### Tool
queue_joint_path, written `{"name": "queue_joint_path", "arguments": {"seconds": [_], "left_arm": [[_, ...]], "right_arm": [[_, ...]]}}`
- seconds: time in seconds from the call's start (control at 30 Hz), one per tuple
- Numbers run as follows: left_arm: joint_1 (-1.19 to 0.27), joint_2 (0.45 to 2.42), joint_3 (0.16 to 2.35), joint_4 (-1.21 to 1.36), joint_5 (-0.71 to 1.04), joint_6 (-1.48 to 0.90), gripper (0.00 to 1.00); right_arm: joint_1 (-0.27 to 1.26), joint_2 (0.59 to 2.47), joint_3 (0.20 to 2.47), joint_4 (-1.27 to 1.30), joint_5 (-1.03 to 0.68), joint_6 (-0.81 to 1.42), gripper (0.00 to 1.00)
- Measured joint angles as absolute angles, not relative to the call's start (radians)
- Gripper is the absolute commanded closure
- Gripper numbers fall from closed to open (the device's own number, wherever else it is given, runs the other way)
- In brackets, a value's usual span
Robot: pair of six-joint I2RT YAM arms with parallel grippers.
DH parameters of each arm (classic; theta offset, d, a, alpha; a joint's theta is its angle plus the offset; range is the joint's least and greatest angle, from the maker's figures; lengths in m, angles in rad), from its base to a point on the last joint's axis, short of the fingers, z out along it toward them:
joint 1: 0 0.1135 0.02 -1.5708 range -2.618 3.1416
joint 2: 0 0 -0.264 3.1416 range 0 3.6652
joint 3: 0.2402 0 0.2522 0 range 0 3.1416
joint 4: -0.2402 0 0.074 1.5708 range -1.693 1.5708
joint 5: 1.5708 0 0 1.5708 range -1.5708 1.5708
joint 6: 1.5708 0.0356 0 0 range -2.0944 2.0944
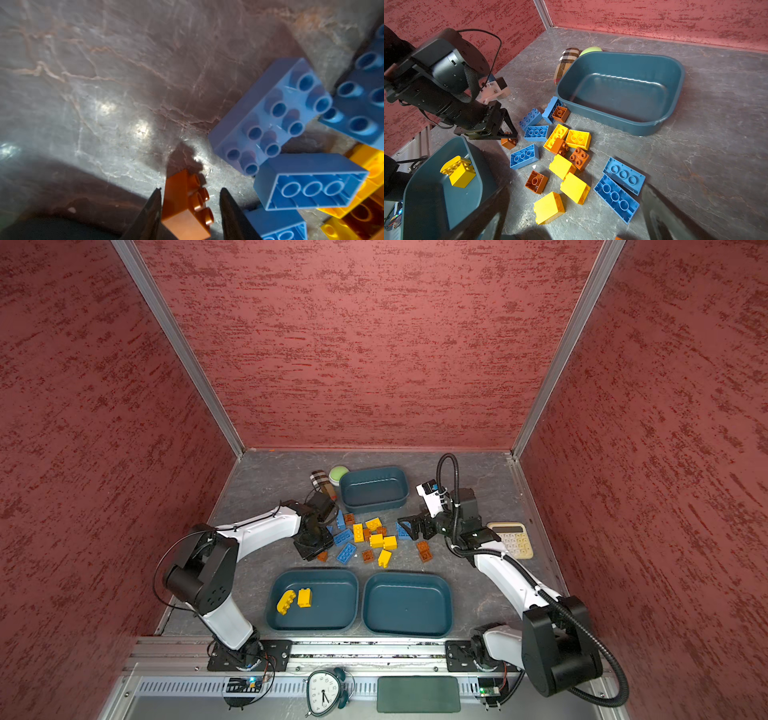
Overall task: Sort the legos into containers by color
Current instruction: 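Reach the left gripper to a small brown brick and grasp it, then drop the brown brick with the left gripper into the far teal bin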
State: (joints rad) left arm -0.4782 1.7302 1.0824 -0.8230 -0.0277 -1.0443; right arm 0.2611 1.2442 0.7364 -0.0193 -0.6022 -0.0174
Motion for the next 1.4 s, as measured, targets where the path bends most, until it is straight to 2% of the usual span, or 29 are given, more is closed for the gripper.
{"name": "queue_joint_path", "arguments": {"seconds": [0.27,0.53,0.83,1.13,1.4], "left_arm": [[-0.478,1.742,1.079,-0.799,-0.023,-1.032,0.72],[-0.465,1.714,1.119,-0.857,-0.046,-0.944,0.73],[-0.451,1.679,1.366,-0.963,-0.119,-0.720,0.73],[-0.437,1.915,1.699,-0.940,-0.153,-0.498,0.74],[-0.437,2.130,1.909,-0.868,-0.149,-0.390,0.74]], "right_arm": [[0.261,1.243,0.736,-0.027,-0.668,-0.017,0.01],[0.261,1.243,0.736,-0.033,-0.732,-0.015,0.01],[0.261,1.245,0.737,-0.015,-0.741,-0.010,0.01],[0.261,1.250,0.737,0.003,-0.728,-0.007,0.01],[0.260,1.243,0.737,0.003,-0.701,-0.008,0.01]]}}
